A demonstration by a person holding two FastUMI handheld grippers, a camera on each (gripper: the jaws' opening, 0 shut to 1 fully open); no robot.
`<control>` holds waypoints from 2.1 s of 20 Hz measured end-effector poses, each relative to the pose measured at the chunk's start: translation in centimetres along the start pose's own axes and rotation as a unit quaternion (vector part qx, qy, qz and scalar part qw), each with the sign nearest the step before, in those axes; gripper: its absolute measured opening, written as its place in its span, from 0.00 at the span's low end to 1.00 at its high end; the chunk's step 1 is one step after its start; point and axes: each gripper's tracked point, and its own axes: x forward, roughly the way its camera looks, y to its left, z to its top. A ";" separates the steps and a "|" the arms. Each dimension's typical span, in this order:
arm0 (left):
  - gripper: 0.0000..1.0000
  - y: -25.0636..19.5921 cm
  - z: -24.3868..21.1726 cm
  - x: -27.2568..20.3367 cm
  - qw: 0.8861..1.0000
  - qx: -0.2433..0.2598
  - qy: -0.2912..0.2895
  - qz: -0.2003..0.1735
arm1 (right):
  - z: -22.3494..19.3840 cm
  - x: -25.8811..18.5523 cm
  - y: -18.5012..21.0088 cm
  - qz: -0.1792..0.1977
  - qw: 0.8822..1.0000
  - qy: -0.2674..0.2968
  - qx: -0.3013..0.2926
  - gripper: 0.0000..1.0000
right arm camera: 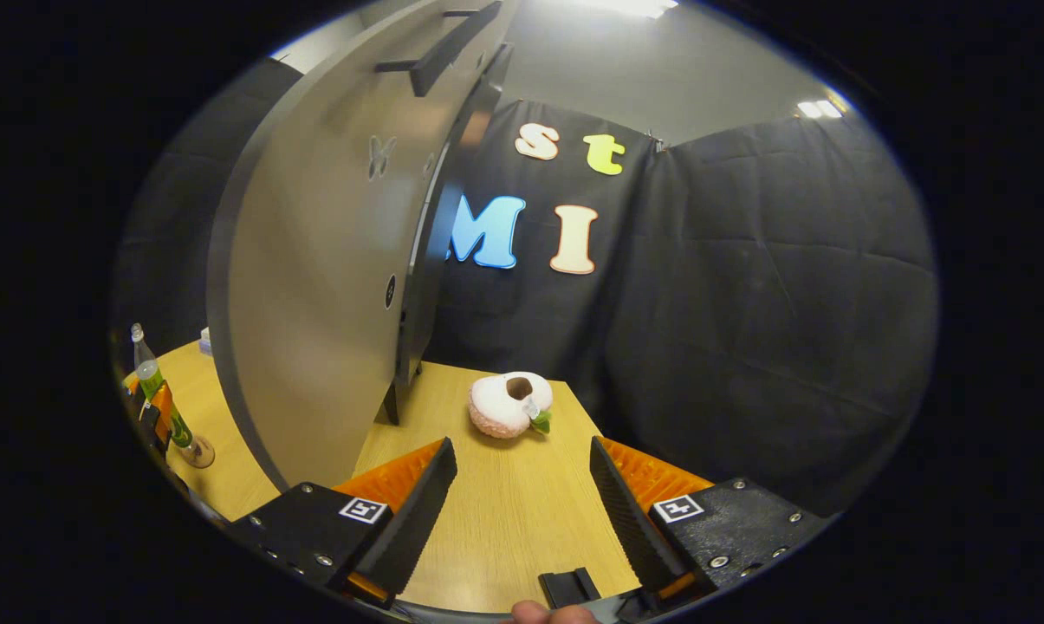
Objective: Open the cabinet door with the right hand, grasp the bottle in the cabinet with the left hand and place it on the coaster, then close the cabinet door with the right hand.
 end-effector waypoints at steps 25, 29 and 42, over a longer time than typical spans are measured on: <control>0.92 0.7 13.0 -0.3 0.996 -0.004 -0.049 -0.070 | 3.8 0.1 1.1 0.037 0.999 -0.024 0.014 0.95; 0.92 1.6 17.7 -0.3 0.995 0.009 -0.056 -0.077 | 5.5 -0.3 1.2 0.041 0.998 -0.039 0.002 0.95; 0.90 -2.4 34.4 0.4 0.993 0.013 -0.041 -0.113 | 13.2 -1.6 -0.6 0.145 0.989 -0.031 0.030 0.94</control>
